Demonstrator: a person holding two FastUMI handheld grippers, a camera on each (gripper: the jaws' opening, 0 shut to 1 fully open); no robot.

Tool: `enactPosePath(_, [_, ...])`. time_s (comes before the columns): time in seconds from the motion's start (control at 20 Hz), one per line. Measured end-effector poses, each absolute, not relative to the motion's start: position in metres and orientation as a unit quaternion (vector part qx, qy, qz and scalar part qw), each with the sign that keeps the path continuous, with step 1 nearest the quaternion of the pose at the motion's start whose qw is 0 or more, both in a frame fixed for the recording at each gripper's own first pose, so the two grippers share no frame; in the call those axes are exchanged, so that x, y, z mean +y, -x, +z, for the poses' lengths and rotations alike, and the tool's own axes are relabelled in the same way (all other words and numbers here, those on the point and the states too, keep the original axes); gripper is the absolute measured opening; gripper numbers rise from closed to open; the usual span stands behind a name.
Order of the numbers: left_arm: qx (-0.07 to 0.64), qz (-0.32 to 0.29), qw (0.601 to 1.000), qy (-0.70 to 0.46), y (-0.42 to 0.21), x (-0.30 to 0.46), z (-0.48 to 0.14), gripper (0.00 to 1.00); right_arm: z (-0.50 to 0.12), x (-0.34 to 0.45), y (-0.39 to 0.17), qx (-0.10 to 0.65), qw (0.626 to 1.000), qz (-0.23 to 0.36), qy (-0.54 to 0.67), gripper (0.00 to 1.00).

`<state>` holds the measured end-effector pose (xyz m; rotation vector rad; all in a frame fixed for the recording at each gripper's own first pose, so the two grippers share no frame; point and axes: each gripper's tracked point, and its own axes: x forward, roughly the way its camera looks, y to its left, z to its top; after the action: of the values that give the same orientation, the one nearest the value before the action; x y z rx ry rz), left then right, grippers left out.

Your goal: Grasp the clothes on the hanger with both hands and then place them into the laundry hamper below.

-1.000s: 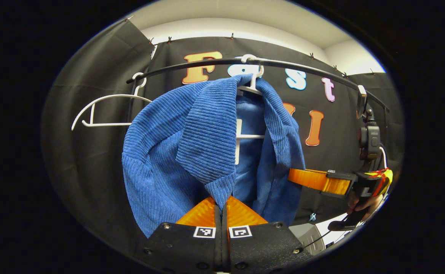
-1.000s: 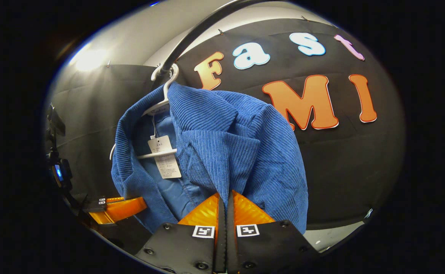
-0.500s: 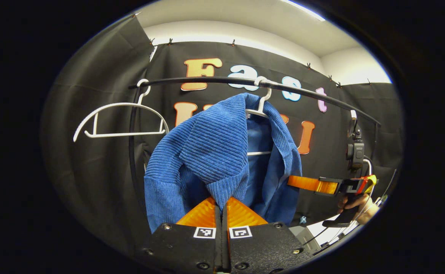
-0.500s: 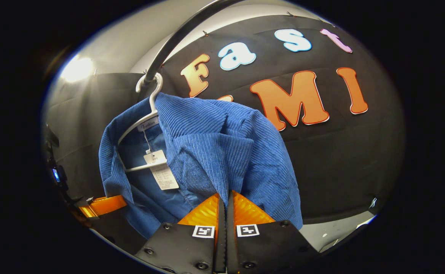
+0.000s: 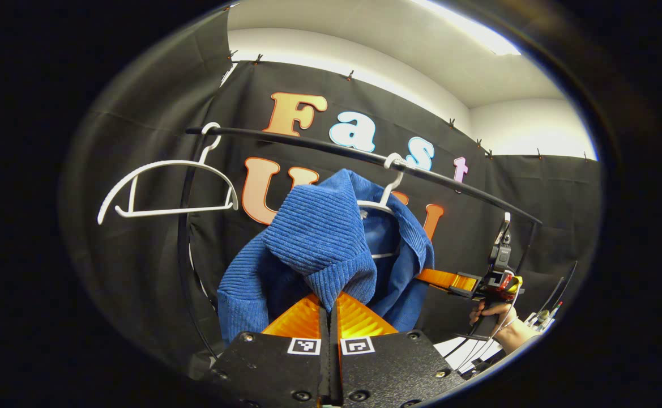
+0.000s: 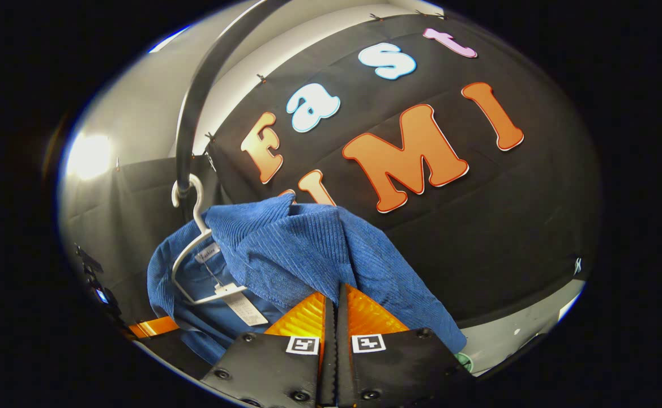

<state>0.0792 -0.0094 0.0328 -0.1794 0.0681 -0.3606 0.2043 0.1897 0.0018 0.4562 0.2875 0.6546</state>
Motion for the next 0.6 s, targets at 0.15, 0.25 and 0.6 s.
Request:
enactPosePath(0.15, [0.017, -0.162, 0.983, 0.088, -0.083, 0.008, 0.049, 0.0, 0.008, 0.18, -0.219, 0.15, 0.901, 0.314, -0.259, 0.08])
enactPosePath(0.25, [0.005, -0.162, 0.981, 0.101, -0.082, 0.014, 0.061, 0.0, 0.014, 0.177, -0.231, 0.15, 0.894, 0.314, -0.282, 0.08])
enactPosePath(0.6, [-0.044, -0.127, 0.987, 0.093, -0.094, 0.049, 0.099, 0.0, 0.046, 0.168, -0.257, 0.132, 0.861, 0.327, -0.365, 0.08])
